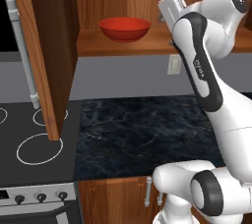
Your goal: Move the bowls from the cabinet to the plates on the dining table.
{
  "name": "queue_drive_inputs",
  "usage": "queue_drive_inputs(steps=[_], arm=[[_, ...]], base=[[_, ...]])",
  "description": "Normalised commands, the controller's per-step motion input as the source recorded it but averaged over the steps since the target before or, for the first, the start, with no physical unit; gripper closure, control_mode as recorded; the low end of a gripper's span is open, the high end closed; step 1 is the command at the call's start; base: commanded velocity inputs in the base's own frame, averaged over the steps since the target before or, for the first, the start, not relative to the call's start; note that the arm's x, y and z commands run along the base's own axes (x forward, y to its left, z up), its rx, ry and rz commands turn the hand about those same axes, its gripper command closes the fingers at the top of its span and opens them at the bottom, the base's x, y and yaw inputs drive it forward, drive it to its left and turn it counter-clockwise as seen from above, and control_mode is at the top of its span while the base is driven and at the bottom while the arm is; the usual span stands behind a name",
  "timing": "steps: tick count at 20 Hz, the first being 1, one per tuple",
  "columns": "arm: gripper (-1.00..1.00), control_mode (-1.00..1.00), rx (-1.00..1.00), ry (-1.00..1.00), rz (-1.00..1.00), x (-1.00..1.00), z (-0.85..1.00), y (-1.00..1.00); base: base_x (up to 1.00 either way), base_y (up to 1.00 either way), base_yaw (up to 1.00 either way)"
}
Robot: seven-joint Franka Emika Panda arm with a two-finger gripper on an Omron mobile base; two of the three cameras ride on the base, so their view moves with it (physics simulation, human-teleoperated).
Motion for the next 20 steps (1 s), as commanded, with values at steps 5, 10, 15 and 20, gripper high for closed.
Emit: queue_drive_inputs(steps=[5, 10, 15, 20], arm=[[-1.00, -1.00, 0.00, -0.02, 0.01, 0.32, -0.05, 0.07], [-1.00, -1.00, 0.00, -0.03, 0.01, 0.28, -0.11, 0.10], [-1.00, -1.00, 0.00, -0.04, 0.01, 0.30, -0.10, 0.09], [-1.00, -1.00, 0.00, -0.04, 0.01, 0.36, -0.06, 0.05]], base=[[0.00, 0.00, 0.00], [0.00, 0.00, 0.00], [0.00, 0.00, 0.00], [0.00, 0.00, 0.00]])
